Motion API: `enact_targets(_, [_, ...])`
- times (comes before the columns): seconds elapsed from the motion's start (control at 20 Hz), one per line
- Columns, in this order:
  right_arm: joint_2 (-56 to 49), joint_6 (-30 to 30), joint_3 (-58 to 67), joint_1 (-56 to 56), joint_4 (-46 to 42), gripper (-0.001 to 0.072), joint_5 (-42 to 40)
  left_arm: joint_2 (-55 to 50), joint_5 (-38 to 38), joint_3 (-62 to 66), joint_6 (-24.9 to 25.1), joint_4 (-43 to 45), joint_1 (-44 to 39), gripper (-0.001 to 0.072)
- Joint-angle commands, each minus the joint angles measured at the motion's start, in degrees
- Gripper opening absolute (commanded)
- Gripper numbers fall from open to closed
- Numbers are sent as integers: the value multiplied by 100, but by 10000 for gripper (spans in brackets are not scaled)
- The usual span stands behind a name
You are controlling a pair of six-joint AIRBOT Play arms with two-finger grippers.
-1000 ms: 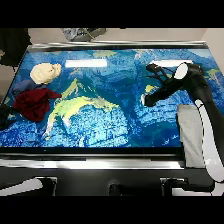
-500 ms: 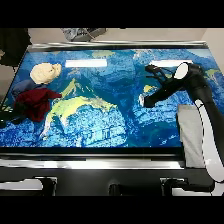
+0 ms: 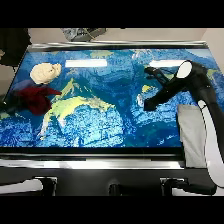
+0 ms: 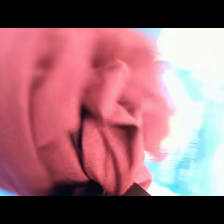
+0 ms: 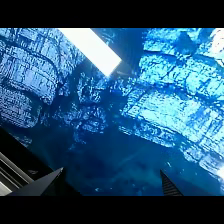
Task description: Fold the shirts.
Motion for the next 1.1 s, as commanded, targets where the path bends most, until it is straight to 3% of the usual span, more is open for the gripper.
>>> enact_targets(0.0, [511,9,7,0,-546,676,87,1294,-404,339,337,-35,-297,31])
enact_targets(0.25, [1762,157,7,0,-1051,677,83,3679,-787,337,50,-35,-1598,31])
enact_targets(0.4, [2367,358,7,0,-1051,677,85,4221,-1088,337,-214,-33,-2841,31])
enact_targets(0.75, [3204,658,7,0,-1209,677,404,3519,-1908,337,-459,-28,-5281,31])
enact_targets(0.85, [3279,662,4,0,-1360,677,581,3134,-2258,337,-439,42,-5639,31])
enact_targets(1.05, [3257,925,4,0,-1392,676,634,2114,-2245,337,-245,229,-5834,32])
